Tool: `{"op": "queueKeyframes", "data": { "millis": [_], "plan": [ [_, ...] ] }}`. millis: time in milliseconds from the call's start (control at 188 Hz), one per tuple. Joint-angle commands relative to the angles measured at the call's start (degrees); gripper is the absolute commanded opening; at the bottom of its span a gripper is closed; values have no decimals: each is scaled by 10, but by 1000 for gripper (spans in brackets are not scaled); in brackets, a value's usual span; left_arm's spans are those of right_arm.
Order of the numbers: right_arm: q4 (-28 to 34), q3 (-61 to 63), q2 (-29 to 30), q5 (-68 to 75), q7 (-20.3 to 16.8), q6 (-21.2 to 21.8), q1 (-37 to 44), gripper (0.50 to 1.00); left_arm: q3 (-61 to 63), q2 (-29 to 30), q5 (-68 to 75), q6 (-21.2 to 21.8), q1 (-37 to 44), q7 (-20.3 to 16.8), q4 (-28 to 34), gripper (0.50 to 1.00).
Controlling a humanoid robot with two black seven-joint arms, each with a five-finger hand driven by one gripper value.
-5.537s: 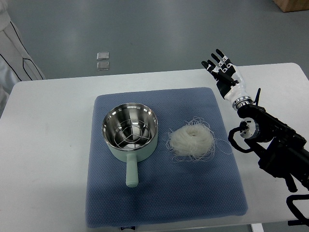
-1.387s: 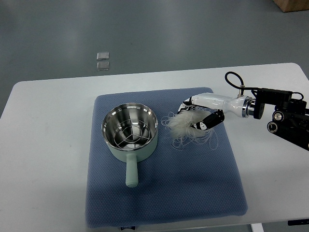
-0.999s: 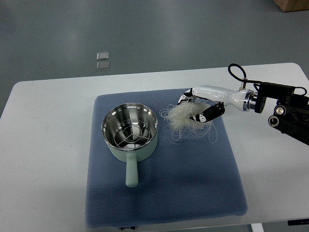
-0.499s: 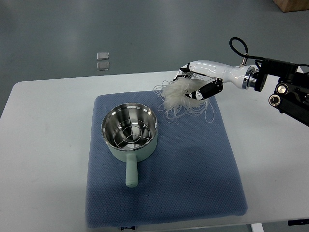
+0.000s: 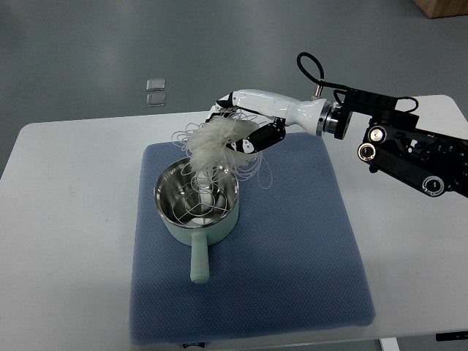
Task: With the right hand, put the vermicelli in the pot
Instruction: 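Lift the vermicelli with the right hand and carry it over the pot, then lower the vermicelli into the steel pot and open the right hand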
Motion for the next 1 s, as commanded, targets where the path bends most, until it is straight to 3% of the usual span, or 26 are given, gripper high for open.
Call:
{"op": "queueKeyframes", "data": {
  "millis": [0, 425, 638, 994],
  "plan": [
    [-10, -1, 26, 0, -1, -1, -1, 599, 0, 0, 0, 0, 0, 0, 0, 1000],
    [-80, -10, 106, -10, -10, -9, -26, 603, 1, 0, 0, 0, 0, 0, 0, 1000],
    [-84, -11, 109, -10, -9, -21, -35, 717, 1, 0, 0, 0, 0, 0, 0, 1000],
    [-83, -10, 106, -10, -9, -22, -41, 758, 1, 0, 0, 0, 0, 0, 0, 1000]
  ]
}}
